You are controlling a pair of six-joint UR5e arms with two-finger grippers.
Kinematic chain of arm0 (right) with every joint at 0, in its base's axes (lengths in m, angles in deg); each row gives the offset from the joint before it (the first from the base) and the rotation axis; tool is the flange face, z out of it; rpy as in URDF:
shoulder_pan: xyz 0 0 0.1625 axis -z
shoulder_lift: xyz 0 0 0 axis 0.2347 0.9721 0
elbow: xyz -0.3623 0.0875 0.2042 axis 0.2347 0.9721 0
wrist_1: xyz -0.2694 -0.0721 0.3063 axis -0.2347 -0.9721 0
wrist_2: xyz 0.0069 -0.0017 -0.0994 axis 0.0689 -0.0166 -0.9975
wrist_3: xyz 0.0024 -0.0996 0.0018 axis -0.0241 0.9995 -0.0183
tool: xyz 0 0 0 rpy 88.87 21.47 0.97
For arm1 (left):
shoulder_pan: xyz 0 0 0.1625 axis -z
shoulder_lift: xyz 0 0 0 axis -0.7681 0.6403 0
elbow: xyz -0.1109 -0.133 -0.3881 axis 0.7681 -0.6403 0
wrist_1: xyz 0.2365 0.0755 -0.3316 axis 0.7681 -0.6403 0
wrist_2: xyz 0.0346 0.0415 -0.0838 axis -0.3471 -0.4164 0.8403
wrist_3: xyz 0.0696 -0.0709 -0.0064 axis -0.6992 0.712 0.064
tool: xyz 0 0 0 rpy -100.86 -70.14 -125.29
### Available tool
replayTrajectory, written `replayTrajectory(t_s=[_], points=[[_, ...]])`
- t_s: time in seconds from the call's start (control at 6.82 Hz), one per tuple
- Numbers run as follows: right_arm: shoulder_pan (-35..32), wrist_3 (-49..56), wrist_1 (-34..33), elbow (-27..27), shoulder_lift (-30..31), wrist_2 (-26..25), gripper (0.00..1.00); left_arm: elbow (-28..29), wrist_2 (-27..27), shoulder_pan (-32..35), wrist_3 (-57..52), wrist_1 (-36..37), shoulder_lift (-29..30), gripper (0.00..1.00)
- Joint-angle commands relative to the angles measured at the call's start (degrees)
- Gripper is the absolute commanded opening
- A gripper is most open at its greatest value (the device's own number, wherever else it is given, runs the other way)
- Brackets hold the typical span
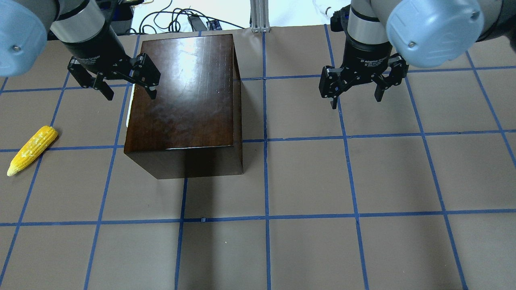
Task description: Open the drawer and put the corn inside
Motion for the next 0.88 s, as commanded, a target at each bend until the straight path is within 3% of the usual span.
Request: replayTrajectory(t_s=[0.0,0.73], points=[[0.0,0.0,0.0,0.0,0.0,-0.1,1.00,0.2,0.1,-0.3,0.0,0.0,0.1,1.00],[0.0,0.1,0.0,0.0,0.0,-0.1,1.00,0.8,0.1,-2.5,0.0,1.5,1.8,1.00]])
